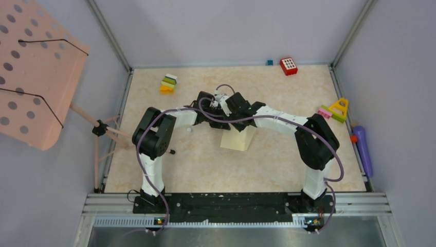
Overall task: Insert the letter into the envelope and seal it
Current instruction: Paint the envelope at the center of the board.
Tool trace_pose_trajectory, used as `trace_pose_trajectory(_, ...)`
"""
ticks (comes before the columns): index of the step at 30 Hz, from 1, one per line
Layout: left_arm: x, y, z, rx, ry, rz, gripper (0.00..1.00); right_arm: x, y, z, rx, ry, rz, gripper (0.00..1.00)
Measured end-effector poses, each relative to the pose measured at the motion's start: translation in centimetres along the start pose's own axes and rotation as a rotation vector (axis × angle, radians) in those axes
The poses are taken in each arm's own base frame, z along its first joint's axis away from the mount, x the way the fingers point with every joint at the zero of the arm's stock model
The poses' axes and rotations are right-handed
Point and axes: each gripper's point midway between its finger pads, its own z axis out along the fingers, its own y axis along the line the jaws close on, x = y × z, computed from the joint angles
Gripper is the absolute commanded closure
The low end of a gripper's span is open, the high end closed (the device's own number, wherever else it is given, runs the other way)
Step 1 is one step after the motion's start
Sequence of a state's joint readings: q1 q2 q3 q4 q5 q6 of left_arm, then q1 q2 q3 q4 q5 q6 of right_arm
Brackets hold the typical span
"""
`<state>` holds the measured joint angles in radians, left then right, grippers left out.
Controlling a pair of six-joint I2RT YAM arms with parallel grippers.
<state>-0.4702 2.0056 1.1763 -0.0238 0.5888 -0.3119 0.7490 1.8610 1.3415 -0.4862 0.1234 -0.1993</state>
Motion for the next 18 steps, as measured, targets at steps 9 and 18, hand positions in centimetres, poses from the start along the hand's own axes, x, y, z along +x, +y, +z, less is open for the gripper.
trace_pose_trajectory(9,0.0,0.0,0.0,-0.001,0.0,0.002,1.0,0.7,2.1,-1.0,-0.067,0.013,-0.041,1.0)
trace_pose_trajectory(18,0.0,-0.1,0.1,-0.001,0.0,0.003,1.0,0.9,1.9,-1.2,-0.046,0.018,-0.052,1.0)
